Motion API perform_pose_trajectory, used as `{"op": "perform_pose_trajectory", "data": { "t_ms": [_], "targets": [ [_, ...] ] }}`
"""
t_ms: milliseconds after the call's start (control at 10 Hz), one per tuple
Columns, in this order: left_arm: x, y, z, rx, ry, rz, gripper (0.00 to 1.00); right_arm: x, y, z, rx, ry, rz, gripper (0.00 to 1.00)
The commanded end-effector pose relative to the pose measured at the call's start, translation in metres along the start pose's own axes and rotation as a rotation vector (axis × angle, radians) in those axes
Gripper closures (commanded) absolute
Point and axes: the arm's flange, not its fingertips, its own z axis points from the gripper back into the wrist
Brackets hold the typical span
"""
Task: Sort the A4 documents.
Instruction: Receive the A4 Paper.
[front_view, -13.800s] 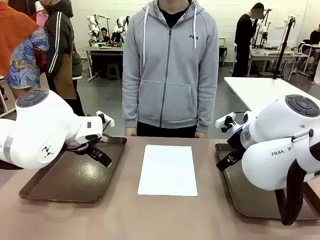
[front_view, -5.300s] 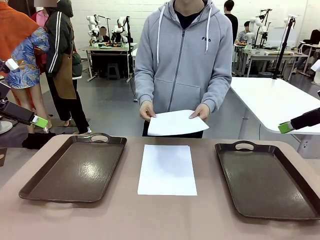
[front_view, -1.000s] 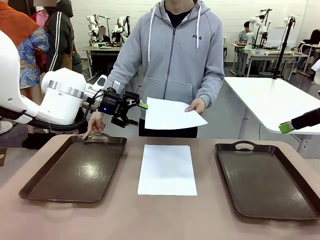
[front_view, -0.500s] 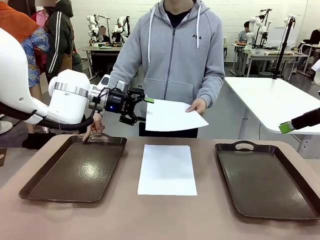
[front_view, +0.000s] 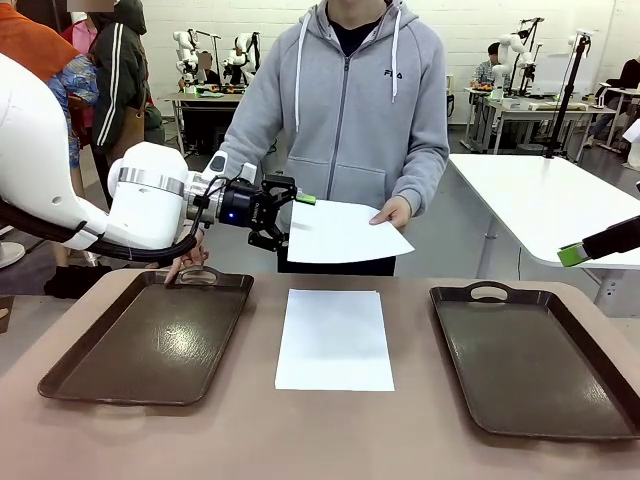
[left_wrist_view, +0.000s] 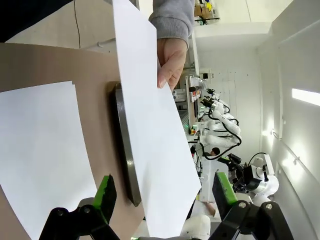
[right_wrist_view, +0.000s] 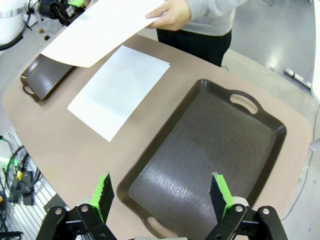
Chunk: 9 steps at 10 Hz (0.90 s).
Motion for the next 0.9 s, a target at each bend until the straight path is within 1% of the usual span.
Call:
{"op": "perform_pose_trajectory", "data": {
  "t_ms": [0, 200, 300, 400, 500, 600, 700, 800],
  "targets": [
    [0.0069, 0.0021, -0.0082, -0.044, -0.005, 0.009, 0.00, -0.0002, -0.0004, -0.0025, 0.018, -0.002, -0.001, 0.00],
    [0.0075, 0.0063, -0.0110, -0.087, 0.001, 0.042, 0.00, -0.0002, -0.0004, -0.0025, 0.018, -0.002, -0.001, 0.00],
    [0.0079, 0.0083, -0.0110, -0.148, -0.001, 0.076, 0.05, -0.0002, -0.0004, -0.0025, 0.018, -0.002, -0.001, 0.00],
    [0.0078, 0.0092, -0.0128, -0.162, 0.004, 0.078, 0.18, -0.0002, -0.0004, -0.0025, 0.018, -0.002, -0.001, 0.00],
    [0.0065, 0.0103, -0.0153, -0.160, 0.009, 0.071, 0.23, -0.0002, -0.0004, -0.0025, 0.018, -0.002, -0.001, 0.00],
    [0.0044, 0.0099, -0.0171, -0.149, 0.018, 0.058, 0.22, -0.0002, -0.0004, -0.0025, 0.018, -0.002, -0.001, 0.00],
    [0.0039, 0.0094, -0.0154, -0.136, 0.024, 0.043, 0.41, -0.0002, -0.0004, -0.0025, 0.018, -0.002, -0.001, 0.00],
    [0.0034, 0.0093, -0.0137, -0.124, 0.023, 0.033, 0.31, -0.0002, -0.0004, -0.0025, 0.018, -0.002, -0.001, 0.00]
  ]
}}
